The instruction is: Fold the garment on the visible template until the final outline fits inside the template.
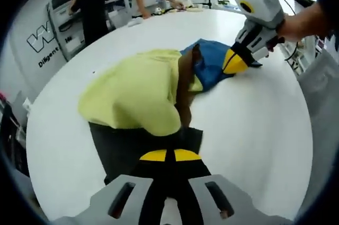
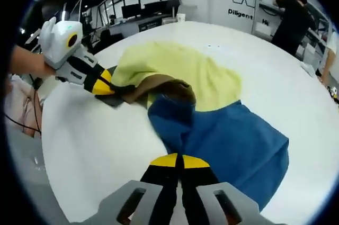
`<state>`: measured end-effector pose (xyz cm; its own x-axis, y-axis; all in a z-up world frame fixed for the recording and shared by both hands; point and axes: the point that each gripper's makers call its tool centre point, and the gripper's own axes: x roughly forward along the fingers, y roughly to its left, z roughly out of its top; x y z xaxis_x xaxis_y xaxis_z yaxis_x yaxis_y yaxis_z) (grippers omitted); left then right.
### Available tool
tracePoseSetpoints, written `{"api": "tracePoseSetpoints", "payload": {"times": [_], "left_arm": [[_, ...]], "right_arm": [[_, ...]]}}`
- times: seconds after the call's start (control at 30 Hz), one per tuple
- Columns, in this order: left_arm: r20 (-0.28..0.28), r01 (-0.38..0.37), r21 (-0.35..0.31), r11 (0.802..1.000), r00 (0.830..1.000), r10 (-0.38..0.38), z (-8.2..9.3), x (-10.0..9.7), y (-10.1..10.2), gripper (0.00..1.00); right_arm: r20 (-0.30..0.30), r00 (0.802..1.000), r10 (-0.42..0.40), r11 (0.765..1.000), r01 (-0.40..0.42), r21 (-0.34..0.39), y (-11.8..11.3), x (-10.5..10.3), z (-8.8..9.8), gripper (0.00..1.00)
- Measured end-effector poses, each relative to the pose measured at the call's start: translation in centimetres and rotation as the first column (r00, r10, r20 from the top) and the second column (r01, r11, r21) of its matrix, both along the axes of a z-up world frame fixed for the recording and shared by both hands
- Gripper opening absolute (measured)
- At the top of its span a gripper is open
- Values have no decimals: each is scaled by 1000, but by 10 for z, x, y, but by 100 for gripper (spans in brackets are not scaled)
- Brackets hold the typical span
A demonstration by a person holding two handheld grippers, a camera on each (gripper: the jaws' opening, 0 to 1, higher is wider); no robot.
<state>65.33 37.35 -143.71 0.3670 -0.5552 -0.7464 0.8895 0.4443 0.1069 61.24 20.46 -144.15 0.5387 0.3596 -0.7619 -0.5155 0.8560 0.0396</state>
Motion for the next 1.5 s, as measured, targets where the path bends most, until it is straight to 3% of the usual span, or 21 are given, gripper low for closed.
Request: {"api": "tracePoseSetpoints", "payload": {"times": [0.3, 0.53, 0.63, 0.87, 0.97, 1.07, 1.1, 1.13, 1.17, 1.2, 1.27, 1.33, 1.4, 1.5], "left_arm": [[-44, 39, 3, 999, 998, -38, 0, -42, 10, 0], [-96, 1, -20, 1000, 995, -3, -1, -70, 17, 0], [-98, 40, -19, 999, 994, -42, -1, -91, 20, 0], [-147, 18, -31, 999, 989, -23, 0, -118, 25, 0], [-145, 67, -7, 998, 987, -68, 0, -135, 27, 0], [-202, 50, -29, 998, 978, -55, 0, -156, 29, 0], [-208, 53, -31, 998, 976, -58, 0, -161, 30, 0], [-196, 68, -26, 997, 978, -72, 0, -165, 30, 0], [-161, 98, -15, 995, 982, -100, 1, -166, 30, 0], [-123, 131, -4, 991, 984, -131, 2, -166, 29, 1], [-65, 175, 10, 984, 983, -174, 6, -166, 26, 2], [-41, 198, 0, 980, 979, -198, 11, -169, 21, 6], [17, 226, 4, 974, 974, -226, 19, -169, 16, 11], [41, 258, -33, 966, 966, -256, 30, -175, 6, 12]], "right_arm": [[-31, 998, 58, 998, -58, 9, -5, -34, 6, 0], [-58, 990, 126, 992, -125, 17, -15, -77, 4, 0], [-78, 988, 135, 991, -133, 20, -22, -95, 2, 0], [-110, 984, 137, 990, -133, 40, -32, -124, 2, 0], [-117, 982, 149, 988, -144, 50, -32, -133, 7, 0], [-133, 976, 172, 985, -167, 47, -32, -144, 8, 0], [-119, 970, 212, 977, -209, 38, -32, -146, 8, 0], [-44, 958, 285, 958, -285, -11, -31, -144, 11, 0], [-27, 954, 300, 953, -301, -23, -31, -144, 12, 0], [25, 925, 379, 925, -378, -45, -22, -148, 15, 0], [32, 924, 380, 925, -379, -31, -16, -151, 17, 0], [82, 911, 405, 914, -405, -15, -5, -149, 23, 9], [119, 879, 462, 887, -462, -31, 7, -151, 29, 13], [138, 834, 534, 843, -538, -10, 23, -160, 32, 17]]}}
